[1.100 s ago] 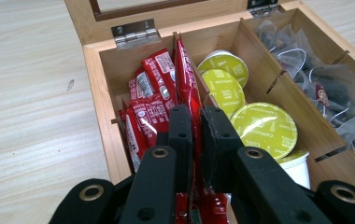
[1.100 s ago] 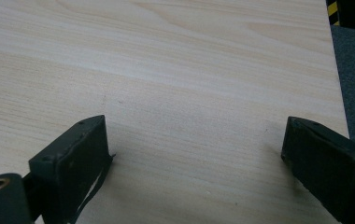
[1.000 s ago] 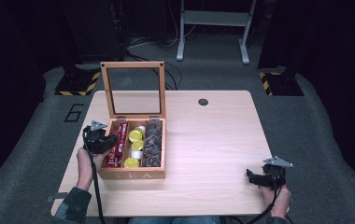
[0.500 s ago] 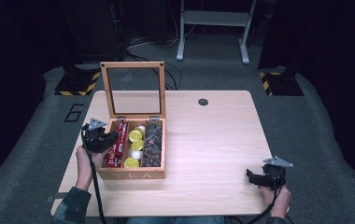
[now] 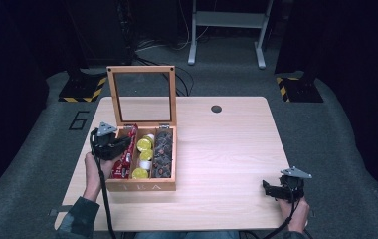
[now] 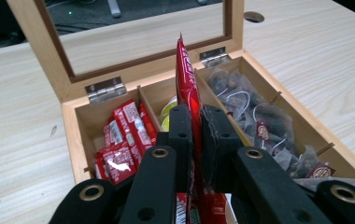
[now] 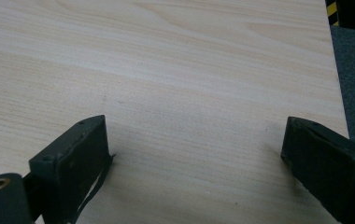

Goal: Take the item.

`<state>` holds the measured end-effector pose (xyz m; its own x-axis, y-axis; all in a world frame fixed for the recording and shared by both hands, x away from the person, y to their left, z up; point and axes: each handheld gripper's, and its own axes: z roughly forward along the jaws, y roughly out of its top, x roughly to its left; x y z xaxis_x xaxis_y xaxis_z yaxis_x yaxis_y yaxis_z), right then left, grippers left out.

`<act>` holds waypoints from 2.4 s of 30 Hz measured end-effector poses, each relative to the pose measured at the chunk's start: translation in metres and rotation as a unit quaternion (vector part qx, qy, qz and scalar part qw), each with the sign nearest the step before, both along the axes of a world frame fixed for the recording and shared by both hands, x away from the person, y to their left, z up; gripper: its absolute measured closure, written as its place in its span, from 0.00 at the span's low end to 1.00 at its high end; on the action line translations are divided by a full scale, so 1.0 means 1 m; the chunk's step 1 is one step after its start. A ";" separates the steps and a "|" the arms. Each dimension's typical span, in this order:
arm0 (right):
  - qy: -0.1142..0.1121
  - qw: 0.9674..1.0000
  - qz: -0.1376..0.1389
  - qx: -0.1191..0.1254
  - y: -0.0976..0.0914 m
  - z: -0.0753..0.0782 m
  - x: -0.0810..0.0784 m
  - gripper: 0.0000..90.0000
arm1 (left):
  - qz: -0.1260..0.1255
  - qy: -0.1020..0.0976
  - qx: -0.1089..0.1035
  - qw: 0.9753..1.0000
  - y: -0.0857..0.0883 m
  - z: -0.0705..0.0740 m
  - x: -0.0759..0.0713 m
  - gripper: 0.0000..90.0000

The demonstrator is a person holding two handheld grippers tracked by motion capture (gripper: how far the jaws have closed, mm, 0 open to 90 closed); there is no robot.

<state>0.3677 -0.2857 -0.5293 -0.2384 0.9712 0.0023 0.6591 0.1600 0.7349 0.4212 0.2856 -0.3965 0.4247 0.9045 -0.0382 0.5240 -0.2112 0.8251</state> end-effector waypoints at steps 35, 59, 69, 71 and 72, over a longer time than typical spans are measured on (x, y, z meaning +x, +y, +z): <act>0.000 1.000 -0.003 0.002 0.000 0.000 0.000 0.08 | -0.068 -0.013 -0.015 0.998 -0.052 0.001 0.015 0.92; -0.001 1.000 -0.006 0.001 0.000 0.000 0.000 0.09 | -0.108 -0.020 -0.008 0.994 -0.100 0.004 0.022 0.92; 0.000 1.000 -0.006 0.001 0.000 0.000 0.000 0.09 | -0.123 -0.018 -0.001 0.992 -0.119 0.006 0.026 0.92; -0.002 1.000 -0.006 0.002 -0.001 0.000 0.000 0.09 | -0.127 -0.017 0.001 0.992 -0.126 0.007 0.028 0.92; -0.002 1.000 -0.006 0.002 -0.001 0.000 0.000 0.09 | -0.127 -0.017 0.001 0.992 -0.126 0.007 0.028 0.92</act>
